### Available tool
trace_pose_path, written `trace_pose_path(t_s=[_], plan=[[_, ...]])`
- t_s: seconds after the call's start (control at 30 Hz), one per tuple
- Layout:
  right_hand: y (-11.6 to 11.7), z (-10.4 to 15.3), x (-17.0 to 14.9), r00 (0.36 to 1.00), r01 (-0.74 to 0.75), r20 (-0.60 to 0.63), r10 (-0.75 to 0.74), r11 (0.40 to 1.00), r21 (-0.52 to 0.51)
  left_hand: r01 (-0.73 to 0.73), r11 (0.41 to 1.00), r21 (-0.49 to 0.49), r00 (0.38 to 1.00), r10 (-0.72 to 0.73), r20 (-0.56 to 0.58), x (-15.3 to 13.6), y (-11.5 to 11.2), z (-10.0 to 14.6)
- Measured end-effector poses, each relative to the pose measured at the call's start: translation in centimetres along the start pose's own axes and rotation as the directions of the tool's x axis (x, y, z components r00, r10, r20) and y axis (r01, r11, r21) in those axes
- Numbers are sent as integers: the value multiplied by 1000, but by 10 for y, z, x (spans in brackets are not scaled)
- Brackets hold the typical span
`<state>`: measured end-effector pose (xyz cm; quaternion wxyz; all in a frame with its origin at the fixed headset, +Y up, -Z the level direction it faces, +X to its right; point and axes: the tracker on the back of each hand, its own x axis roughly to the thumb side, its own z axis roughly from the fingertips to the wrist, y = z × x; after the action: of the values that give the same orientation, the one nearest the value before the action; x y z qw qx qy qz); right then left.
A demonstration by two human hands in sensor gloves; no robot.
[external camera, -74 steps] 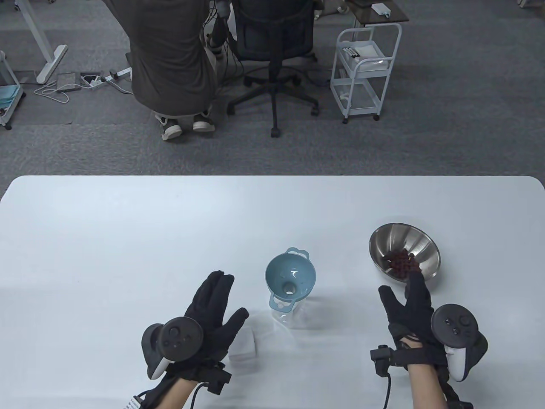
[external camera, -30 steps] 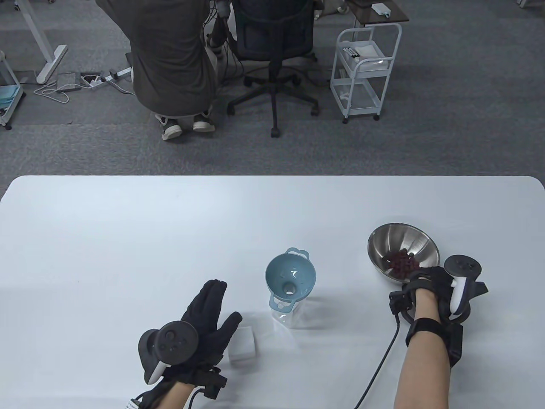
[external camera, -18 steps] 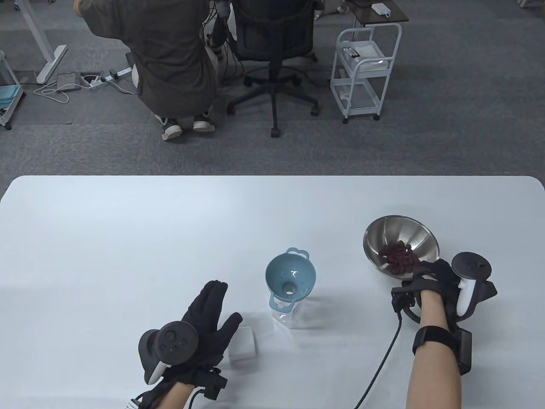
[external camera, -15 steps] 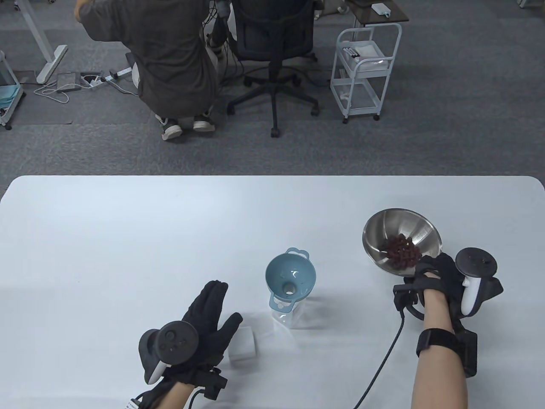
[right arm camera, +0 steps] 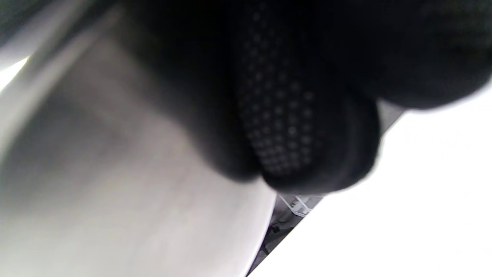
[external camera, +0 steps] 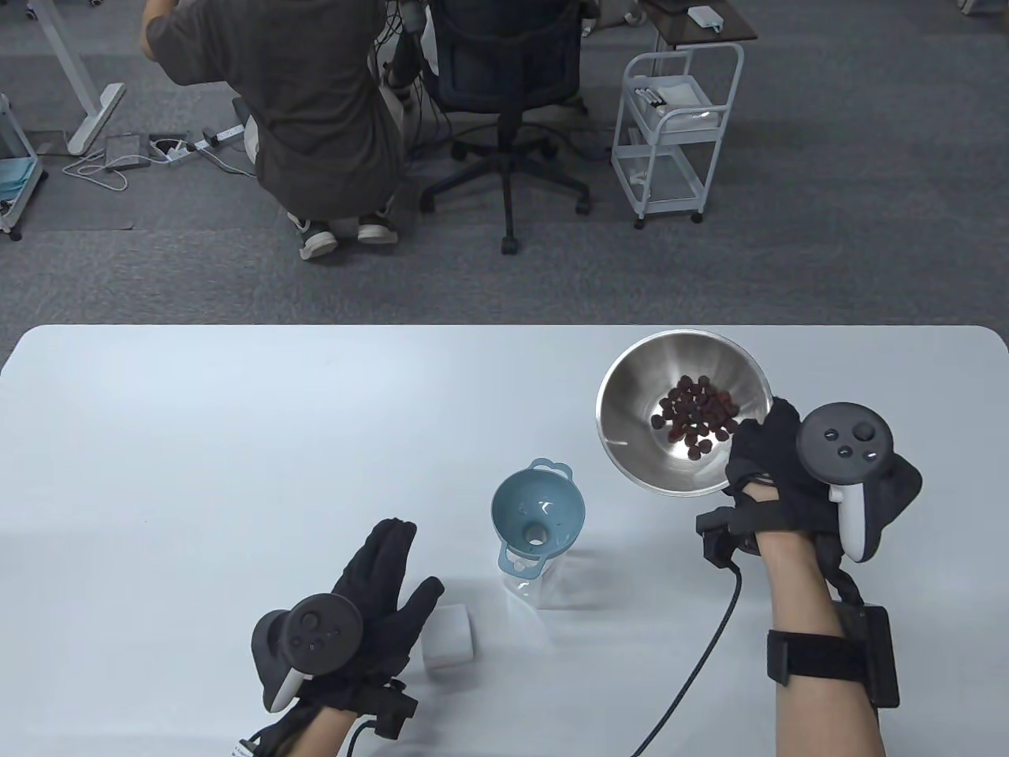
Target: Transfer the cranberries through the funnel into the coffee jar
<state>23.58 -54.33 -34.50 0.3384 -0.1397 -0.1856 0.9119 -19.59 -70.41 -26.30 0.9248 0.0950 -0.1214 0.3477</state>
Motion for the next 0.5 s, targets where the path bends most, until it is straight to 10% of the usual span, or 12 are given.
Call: trace_pose_path(t_s=[0.5], plan=[[30, 55, 79, 854, -249, 415, 313, 947, -203, -3, 1000, 8, 1000, 3, 2, -1, 2, 1]])
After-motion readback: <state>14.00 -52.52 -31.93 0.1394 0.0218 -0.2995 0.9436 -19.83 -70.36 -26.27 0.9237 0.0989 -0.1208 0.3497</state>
